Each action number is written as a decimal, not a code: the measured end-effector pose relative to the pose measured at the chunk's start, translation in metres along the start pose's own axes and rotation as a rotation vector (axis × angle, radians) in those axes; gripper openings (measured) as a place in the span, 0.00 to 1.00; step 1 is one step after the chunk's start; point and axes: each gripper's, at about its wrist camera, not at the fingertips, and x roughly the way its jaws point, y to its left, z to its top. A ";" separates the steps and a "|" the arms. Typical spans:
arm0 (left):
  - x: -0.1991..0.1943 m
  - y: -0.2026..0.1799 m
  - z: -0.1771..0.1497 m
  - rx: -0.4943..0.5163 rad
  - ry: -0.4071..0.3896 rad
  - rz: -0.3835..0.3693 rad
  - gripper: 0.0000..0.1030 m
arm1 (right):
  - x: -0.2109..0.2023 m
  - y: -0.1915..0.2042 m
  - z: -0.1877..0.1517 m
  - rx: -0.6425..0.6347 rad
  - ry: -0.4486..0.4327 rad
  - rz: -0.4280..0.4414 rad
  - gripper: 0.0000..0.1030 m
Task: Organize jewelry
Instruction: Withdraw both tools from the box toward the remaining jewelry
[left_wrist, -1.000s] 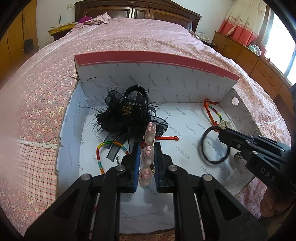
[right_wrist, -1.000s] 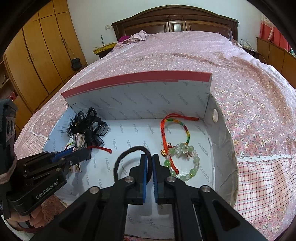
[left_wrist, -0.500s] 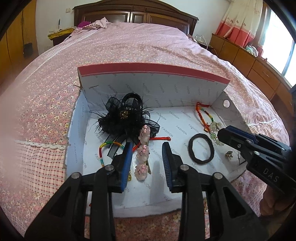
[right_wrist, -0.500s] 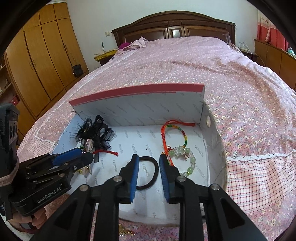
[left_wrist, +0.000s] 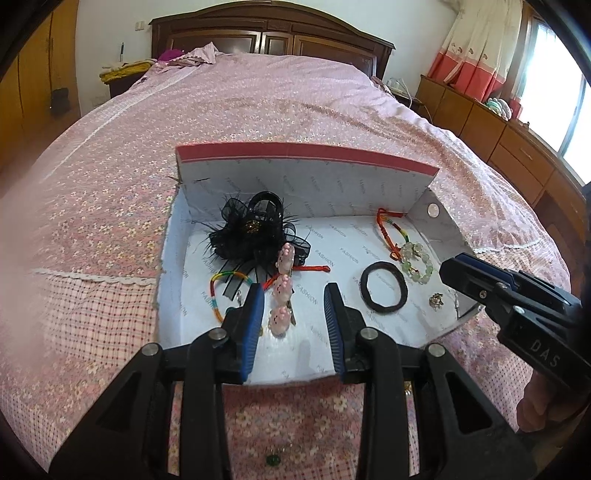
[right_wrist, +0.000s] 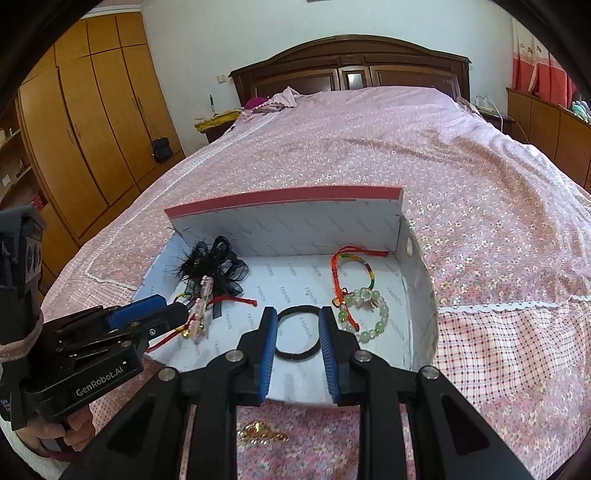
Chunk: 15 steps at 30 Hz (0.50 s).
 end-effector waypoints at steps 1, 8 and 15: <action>-0.003 0.000 -0.001 -0.001 -0.004 -0.001 0.24 | -0.003 0.001 -0.001 0.000 -0.003 0.001 0.25; -0.021 -0.003 -0.006 0.000 -0.023 0.011 0.24 | -0.022 0.008 -0.007 -0.005 -0.024 0.007 0.28; -0.037 -0.001 -0.016 -0.004 -0.038 0.019 0.24 | -0.038 0.016 -0.016 -0.010 -0.036 0.010 0.28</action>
